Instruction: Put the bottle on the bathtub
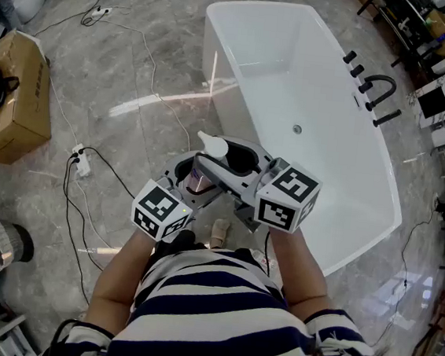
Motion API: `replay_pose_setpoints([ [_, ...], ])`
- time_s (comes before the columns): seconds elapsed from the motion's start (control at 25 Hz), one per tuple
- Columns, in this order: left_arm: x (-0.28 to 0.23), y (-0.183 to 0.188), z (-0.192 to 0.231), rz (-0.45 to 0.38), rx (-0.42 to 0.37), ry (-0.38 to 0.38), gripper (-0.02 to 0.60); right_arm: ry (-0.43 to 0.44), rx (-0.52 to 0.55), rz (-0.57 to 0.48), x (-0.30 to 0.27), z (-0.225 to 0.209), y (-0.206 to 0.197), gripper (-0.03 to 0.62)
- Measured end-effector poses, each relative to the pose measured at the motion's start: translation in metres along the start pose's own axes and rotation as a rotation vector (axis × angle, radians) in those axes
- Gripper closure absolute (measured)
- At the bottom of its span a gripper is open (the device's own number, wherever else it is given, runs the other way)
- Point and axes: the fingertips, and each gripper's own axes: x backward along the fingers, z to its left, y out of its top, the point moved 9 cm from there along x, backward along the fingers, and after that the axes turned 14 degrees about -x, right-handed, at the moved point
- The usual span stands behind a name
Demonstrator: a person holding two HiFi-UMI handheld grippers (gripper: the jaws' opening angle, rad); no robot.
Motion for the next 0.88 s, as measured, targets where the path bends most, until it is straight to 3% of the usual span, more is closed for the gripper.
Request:
replay_pose_setpoints([
  [0.52, 0.02, -0.012, 0.021, -0.008, 0.022, 0.004, 0.245, -0.004, -0.008, 0.012, -0.032, 0.004, -0.003, 0.401],
  [0.88, 0.038, -0.016, 0.045, -0.008, -0.002, 0.011, 0.245, 0.001, 0.01, 0.019, -0.06, 0.009, 0.001, 0.401],
])
